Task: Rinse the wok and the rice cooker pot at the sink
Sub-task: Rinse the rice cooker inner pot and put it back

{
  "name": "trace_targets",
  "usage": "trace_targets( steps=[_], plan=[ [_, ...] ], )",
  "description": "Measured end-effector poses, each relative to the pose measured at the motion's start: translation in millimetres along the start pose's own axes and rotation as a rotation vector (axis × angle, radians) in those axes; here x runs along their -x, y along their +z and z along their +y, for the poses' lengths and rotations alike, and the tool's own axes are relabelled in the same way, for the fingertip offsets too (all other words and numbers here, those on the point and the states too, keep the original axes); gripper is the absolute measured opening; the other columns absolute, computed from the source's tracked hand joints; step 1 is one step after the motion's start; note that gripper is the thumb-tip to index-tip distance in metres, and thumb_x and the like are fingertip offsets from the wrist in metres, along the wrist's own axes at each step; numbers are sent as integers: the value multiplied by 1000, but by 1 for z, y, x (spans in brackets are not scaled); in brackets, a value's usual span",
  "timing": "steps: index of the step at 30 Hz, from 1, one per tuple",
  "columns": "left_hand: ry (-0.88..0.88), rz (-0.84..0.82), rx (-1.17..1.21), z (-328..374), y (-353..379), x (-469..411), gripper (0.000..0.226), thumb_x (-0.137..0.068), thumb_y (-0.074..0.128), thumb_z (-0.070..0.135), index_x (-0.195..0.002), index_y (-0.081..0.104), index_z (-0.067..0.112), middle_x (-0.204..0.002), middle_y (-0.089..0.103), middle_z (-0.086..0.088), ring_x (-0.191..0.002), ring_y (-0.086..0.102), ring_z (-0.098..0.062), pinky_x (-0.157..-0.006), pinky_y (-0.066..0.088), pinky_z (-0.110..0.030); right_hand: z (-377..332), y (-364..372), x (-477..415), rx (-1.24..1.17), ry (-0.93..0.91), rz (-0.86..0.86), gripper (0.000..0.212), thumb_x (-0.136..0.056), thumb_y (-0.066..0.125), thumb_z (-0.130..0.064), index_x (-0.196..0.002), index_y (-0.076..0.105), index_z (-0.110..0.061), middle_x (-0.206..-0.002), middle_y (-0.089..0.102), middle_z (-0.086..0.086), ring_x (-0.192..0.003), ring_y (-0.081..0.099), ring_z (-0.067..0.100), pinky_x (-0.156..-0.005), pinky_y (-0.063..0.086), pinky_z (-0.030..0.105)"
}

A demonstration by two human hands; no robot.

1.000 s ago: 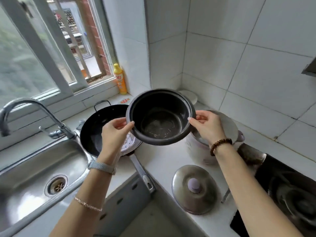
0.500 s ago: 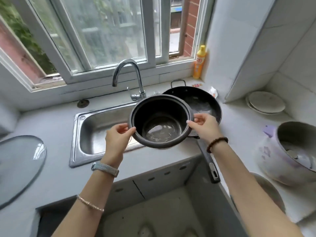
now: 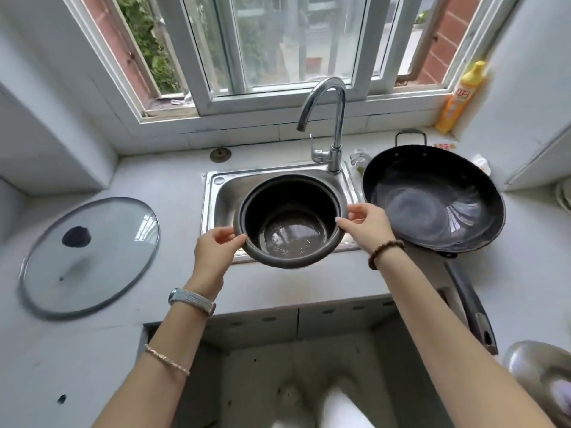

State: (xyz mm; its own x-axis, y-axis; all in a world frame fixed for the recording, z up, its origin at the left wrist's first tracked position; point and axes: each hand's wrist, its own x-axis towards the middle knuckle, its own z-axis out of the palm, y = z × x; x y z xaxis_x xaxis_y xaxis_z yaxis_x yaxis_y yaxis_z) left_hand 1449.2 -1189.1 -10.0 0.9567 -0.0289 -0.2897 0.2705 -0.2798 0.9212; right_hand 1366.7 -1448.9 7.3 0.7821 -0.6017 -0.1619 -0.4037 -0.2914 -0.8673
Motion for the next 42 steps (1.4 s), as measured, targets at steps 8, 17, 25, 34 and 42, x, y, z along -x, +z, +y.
trace_targets(
  steps=[8, 17, 25, 34, 42],
  plan=[
    [-81, 45, 1, -12, 14, -57, 38, -79, 77, 12, -113, 65, 1, -105, 69, -13, -102, 65, -25, -93, 50, -32, 7, 32, -55, 7, 67, -83, 38, -83, 73, -16, -117, 60, -6, -84, 56, -7, -92, 64, 22, -90, 51, 33],
    [-205, 96, 38, -17, 55, -124, 26, -79, 76, 2, -103, 63, 5, -91, 64, -6, -93, 63, -23, -94, 52, -34, 30, 63, -148, -123, 267, -191, 17, -90, 60, -4, -107, 59, -2, -103, 65, 13, -83, 66, 22, -89, 55, 37],
    [-304, 56, 21, -44, 84, -171, 32, -81, 70, -5, -106, 56, 9, -85, 60, 0, -82, 59, -14, -68, 47, -18, 56, 88, -188, -209, 544, -278, 25, -90, 51, 7, -115, 54, 7, -77, 59, 13, -81, 65, 29, -75, 56, 31],
    [-390, 34, -92, -74, 107, -211, 33, -76, 73, -10, -103, 60, 6, -85, 61, -3, -92, 62, -22, -85, 50, -31, 84, 106, -203, -287, 730, -241, 19, -95, 42, 7, -106, 56, 1, -73, 53, 11, -67, 56, 21, -70, 55, 24],
    [-414, 83, -103, -91, 111, -219, 31, -81, 68, -11, -107, 59, 5, -94, 61, -8, -91, 59, -21, -82, 47, -29, 98, 121, -210, -322, 770, -243, 21, -92, 47, 7, -108, 58, -1, -86, 61, 14, -88, 62, 26, -82, 51, 30]
  ],
)
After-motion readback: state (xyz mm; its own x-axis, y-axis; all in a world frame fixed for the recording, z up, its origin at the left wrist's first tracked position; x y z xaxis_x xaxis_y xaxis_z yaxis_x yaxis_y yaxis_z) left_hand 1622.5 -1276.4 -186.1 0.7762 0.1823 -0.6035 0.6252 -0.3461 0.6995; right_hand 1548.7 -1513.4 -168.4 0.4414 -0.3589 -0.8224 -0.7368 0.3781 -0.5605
